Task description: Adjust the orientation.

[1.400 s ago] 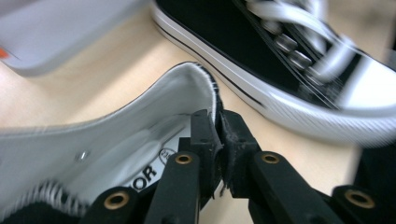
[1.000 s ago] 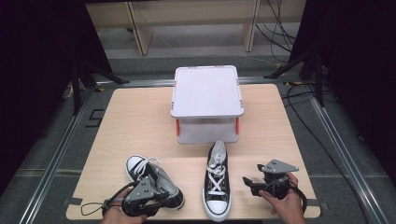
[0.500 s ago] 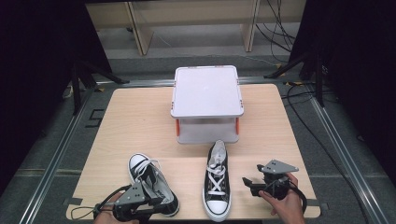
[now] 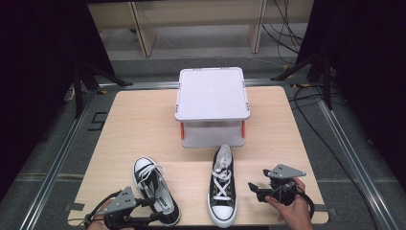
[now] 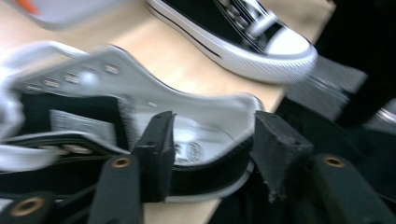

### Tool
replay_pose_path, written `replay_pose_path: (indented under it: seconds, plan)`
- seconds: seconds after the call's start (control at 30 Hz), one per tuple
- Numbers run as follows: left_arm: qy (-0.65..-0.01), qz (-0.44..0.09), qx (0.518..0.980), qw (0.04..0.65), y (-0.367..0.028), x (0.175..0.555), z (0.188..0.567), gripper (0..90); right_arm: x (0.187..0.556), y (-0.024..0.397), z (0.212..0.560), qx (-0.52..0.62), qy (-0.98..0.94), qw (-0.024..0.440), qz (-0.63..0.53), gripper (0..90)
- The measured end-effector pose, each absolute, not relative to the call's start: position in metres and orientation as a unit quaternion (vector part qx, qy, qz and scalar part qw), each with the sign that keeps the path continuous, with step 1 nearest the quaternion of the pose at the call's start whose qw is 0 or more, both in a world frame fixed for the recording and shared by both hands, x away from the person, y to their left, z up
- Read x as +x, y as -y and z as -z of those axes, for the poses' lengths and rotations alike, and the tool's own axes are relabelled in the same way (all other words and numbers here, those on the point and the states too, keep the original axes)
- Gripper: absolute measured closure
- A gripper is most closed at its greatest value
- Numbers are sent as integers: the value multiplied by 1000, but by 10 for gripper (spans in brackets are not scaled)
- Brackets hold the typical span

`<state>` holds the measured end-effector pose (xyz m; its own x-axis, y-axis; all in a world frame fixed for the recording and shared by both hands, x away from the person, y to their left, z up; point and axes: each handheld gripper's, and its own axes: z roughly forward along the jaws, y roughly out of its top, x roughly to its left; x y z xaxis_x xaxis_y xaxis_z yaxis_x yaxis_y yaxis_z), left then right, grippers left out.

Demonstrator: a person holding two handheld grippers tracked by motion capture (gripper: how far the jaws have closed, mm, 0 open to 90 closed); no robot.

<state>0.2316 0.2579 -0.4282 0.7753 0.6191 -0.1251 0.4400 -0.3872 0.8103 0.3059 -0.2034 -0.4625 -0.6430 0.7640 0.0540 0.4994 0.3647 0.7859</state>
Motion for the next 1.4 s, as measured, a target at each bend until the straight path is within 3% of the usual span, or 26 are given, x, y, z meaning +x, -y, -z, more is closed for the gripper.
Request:
replay_pose_path:
  seconds: [0.2,0.57,1.0,1.2,1.4]
  plan:
    - [-403,-154,780,453,-263,238,424,310,305,203,461,393,-810,159,-406,257]
    - [-445,-180,772,417,-247,244,439,200,304,202,462,399,-808,153,-405,257]
    - [-461,-210,791,342,-241,259,448,251,306,203,462,384,-816,136,-410,257]
    - [-476,-195,779,358,-247,259,449,332,307,205,464,391,-813,155,-403,257]
    - [-477,-190,775,369,-244,261,456,377,309,205,466,392,-814,144,-405,254]
